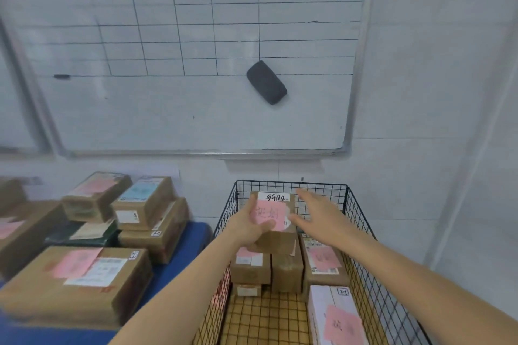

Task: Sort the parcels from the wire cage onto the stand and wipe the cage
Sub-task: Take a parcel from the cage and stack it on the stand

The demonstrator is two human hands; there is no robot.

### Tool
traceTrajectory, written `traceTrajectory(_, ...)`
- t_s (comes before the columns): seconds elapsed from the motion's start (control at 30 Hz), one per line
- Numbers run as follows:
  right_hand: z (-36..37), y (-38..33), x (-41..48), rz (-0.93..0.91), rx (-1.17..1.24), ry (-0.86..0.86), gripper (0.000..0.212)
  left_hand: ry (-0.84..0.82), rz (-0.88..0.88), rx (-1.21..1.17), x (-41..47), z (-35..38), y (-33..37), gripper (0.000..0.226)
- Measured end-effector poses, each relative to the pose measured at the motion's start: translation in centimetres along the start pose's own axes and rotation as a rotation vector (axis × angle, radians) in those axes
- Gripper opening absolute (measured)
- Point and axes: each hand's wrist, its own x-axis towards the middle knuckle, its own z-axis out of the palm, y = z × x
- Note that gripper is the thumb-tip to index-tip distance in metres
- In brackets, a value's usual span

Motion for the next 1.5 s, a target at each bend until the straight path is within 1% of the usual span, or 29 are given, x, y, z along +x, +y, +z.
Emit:
traceTrajectory(0.2,0.1,-1.0,0.6,-0.009,-0.012,0.003,0.07,0.013,0.01,-0.031,0.0,-1.1,0.3,0.088)
traceTrajectory(0.37,-0.2,-4.0,1.5,0.015,-0.014,0.043,0.069,0.042,0.05,-0.031,-0.1,-3.8,-0.1,0.087)
traceTrajectory(0.53,-0.2,-9.5,2.4,0.031,-0.002,0.107,0.062,0.059,0.097,-0.012,-0.8,-9.0,-1.5,0.087)
traceTrajectory(0.63,0.0,-13.2,3.1,0.046,-0.002,0.137,0.064,0.054,0.133,0.024,-1.7,-12.8,-2.4,0.086)
traceTrajectory(0.77,0.8,-18.8,4.6,0.048,0.046,0.198,0.059,0.069,0.16,-0.012,-3.6,-18.7,-4.5,0.079)
traceTrajectory(0.83,1.7,-21.6,5.1,0.036,0.05,0.209,0.062,0.076,0.161,-0.024,-4.5,-21.3,-6.3,0.079)
traceTrajectory(1.0,5.5,-27.8,6.8,0.002,0.081,0.152,0.068,0.071,0.055,-0.136,-5.9,-26.8,-12.7,0.087)
traceTrajectory(1.1,7.9,-31.1,8.1,-0.035,0.098,0.097,0.069,0.089,-0.007,-0.091,-6.5,-29.4,-16.5,0.087)
traceTrajectory(1.17,9.6,-33.0,8.9,-0.061,0.114,0.051,0.064,0.109,-0.052,-0.072,-6.7,-30.9,-19.0,0.087)
traceTrajectory(1.2,10.5,-33.8,9.3,-0.074,0.126,0.035,0.063,0.117,-0.071,-0.068,-6.7,-31.5,-20.1,0.087)
traceTrajectory(1.3,13.1,-35.8,10.5,-0.083,0.14,-0.004,0.068,0.126,-0.125,-0.063,-7.0,-32.9,-23.0,0.088)
traceTrajectory(1.5,16.8,-38.9,11.7,-0.118,0.172,-0.087,0.064,0.171,-0.197,-0.098,-6.9,-34.6,-27.1,0.089)
